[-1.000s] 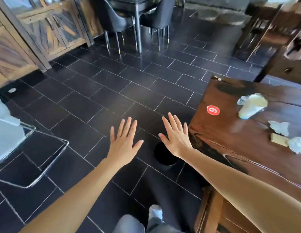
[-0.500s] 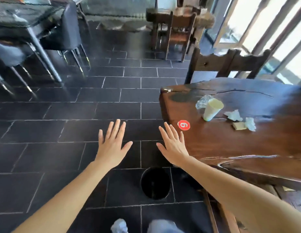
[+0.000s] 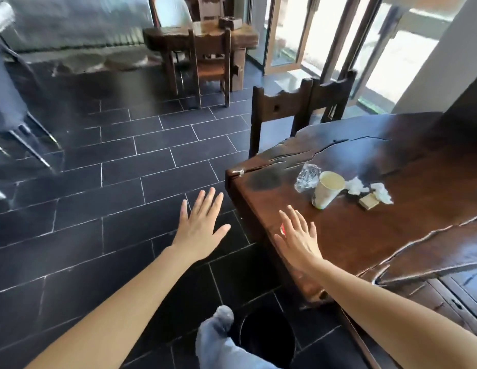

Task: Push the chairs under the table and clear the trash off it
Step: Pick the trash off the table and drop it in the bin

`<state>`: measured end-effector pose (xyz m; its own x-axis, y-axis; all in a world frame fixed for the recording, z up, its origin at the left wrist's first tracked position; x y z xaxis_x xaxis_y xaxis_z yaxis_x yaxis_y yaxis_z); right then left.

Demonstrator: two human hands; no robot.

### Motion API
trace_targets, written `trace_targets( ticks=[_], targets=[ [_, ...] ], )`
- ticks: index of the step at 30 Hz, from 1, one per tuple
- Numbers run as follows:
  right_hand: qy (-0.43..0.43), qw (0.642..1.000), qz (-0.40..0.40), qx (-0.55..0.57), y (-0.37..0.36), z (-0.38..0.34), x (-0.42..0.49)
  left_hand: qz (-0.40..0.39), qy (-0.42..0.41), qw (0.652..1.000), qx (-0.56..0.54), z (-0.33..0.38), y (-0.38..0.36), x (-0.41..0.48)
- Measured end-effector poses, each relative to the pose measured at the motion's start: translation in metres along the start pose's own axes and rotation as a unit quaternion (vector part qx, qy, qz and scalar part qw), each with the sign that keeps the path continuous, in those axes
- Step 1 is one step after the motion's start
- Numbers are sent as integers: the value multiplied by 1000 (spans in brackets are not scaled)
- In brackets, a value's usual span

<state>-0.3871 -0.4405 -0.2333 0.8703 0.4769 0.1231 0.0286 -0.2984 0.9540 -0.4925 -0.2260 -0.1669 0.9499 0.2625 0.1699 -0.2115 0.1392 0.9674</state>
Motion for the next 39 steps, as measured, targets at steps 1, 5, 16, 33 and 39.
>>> trace_targets(
  ticks=[1,5,16,33,39],
  targets=[
    [-7,1000,2,-2,-3,3,17,-7,-8,1000,2,-4,-4,17],
    [-41,998,13,-36,-6,21,70,-62,-39,997,3,-11,-29,78],
    [-325,936,133,29,57,145,67,-140,-206,967,-59,112,-96,214],
    [-551,822,93,113,25,300,113,-267,-367,891,-17,241,-241,374],
    [-464,883,29,70,11,342,184,-284,-504,811,81,255,-290,356]
  ],
)
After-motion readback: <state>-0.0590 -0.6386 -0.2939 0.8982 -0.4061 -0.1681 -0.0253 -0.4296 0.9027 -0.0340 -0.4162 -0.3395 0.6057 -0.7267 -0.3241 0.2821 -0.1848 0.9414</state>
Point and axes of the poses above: each hand's wrist, its own x-axis towards the middle knuckle, its own y-axis out of the back of the hand, z = x × y, the point moved 8 cm from there along x, towards the middle knuckle, and after that the axes turned 12 degrees about z, right-handed, at the moved point
